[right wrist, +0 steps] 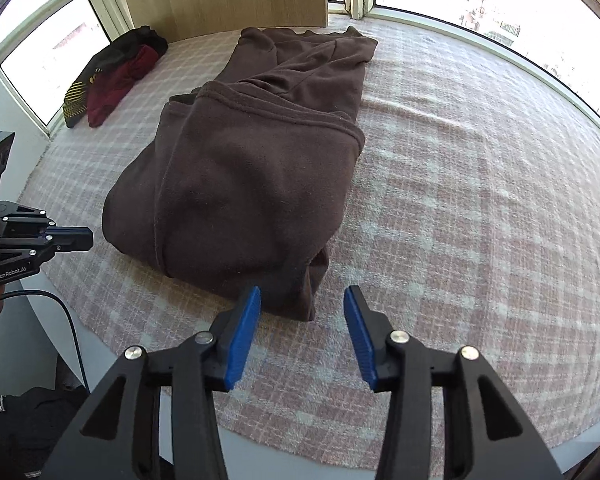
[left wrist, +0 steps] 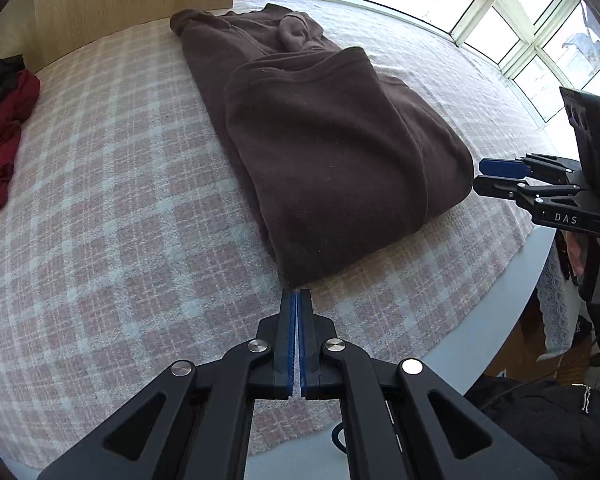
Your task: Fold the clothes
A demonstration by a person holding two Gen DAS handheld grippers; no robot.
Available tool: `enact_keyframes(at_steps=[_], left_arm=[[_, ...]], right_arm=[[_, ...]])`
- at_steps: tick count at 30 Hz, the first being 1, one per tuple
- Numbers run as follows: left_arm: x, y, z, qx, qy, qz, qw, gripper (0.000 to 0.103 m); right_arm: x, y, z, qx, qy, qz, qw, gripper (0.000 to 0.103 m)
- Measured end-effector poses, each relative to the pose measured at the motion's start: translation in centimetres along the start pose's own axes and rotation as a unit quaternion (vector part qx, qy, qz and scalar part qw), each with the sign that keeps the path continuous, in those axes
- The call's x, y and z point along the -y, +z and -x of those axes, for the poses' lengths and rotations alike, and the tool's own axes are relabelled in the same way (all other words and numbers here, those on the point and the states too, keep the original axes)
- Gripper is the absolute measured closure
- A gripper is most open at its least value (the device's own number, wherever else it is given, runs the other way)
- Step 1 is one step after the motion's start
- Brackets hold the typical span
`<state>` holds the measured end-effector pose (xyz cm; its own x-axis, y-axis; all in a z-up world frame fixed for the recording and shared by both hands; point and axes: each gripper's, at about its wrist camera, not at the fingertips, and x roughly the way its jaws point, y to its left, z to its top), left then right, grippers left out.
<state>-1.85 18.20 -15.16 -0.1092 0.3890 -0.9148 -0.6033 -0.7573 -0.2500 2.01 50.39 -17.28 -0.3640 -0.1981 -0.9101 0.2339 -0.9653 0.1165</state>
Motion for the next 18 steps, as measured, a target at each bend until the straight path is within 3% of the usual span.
enact_keyframes(at_steps=[5,7,8,11,15,18], left_arm=[[0.1,0.9,-2.4,0.001,-0.015,0.017,0.9998,0.102],[0.0,0.8,-2.0,0.007,-0.023,0.012,0.9996,0.102],[-0.1,0.7,-1.7,0.010,-0.034,0.015,0.9993,0.103],[-0.6,0.5,-0.1,0.033,-0.077,0.032,0.9960,0.103],[0.0,0.5,2.3,0.055,-0.095,0.018,0.9938,0.103],[0.0,0.5,1.7,0.045,-0.062,0.002,0.9971,0.103]], right_arm=[[0.8,0.1,-2.9,-0.031,0.024,-0.018,0.999,0.060],[1.2,0.1,-3.8,-0.045,0.051,-0.028,0.997,0.080],[1.4,0.1,-3.9,-0.049,0.069,-0.037,0.996,0.080],[2.1,0.4,-2.6,-0.039,0.101,-0.048,0.993,0.083],[2.7,1.5,-0.5,-0.028,0.126,-0.049,0.990,0.087],[1.9,1.8,-1.1,-0.057,0.035,0.029,0.997,0.086]])
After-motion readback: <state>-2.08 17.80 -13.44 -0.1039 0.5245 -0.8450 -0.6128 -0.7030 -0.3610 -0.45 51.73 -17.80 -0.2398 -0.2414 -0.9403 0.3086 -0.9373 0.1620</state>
